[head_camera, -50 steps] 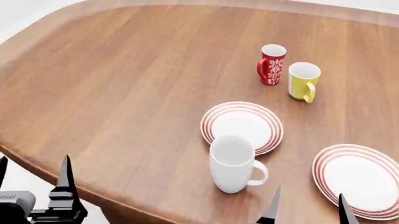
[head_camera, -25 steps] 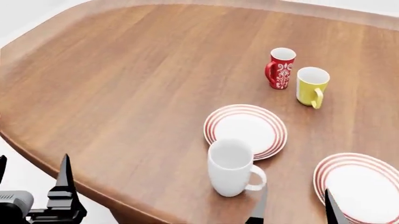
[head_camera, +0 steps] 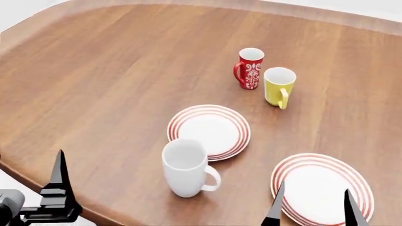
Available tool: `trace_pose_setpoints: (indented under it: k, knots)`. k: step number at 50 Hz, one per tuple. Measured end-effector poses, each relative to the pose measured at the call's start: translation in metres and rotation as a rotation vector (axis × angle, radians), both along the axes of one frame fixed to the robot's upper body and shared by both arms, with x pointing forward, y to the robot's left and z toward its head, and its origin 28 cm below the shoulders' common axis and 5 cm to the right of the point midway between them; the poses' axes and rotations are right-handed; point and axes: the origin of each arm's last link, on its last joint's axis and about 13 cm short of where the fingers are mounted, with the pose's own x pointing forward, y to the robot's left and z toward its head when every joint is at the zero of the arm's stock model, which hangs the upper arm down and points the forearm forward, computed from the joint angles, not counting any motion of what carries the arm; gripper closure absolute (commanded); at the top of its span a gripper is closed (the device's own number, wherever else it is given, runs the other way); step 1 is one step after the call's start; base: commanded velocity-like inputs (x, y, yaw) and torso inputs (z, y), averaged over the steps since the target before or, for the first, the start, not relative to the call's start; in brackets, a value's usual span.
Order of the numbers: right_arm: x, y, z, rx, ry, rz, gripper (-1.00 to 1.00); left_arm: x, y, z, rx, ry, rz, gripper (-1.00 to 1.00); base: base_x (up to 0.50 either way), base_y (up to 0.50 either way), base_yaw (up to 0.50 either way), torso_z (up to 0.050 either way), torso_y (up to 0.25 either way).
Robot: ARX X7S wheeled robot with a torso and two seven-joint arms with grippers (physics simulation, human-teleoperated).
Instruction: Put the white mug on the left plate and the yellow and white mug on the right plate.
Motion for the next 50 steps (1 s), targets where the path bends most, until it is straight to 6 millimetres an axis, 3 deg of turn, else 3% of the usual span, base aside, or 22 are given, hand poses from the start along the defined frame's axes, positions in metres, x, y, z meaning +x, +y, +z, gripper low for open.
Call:
trace_pose_setpoints:
  k: [6, 19, 28, 50]
  knots:
    - [-0.003, -0.005, 0.002, 0.01, -0.006, -0.028, -1.0, 0.004, 0.001, 0.006, -0.006, -0.012, 0.002, -1.0, 0.05, 0.02, 0.0, 0.0, 0.0]
    - [-0.009, -0.012, 0.004, 0.023, -0.014, -0.062, -1.0, 0.011, 0.003, 0.019, -0.028, -0.032, 0.034, -1.0, 0.47, 0.17, 0.0, 0.0, 0.0]
    - [-0.01, -0.012, 0.006, 0.026, -0.011, -0.065, -1.0, 0.013, 0.007, 0.023, -0.036, -0.051, 0.051, -1.0, 0.02, 0.01, 0.0, 0.0, 0.0]
    - [-0.009, -0.012, 0.007, 0.039, -0.009, -0.072, -1.0, 0.015, 0.01, 0.027, -0.049, -0.073, 0.066, -1.0, 0.46, 0.17, 0.0, 0.0, 0.0]
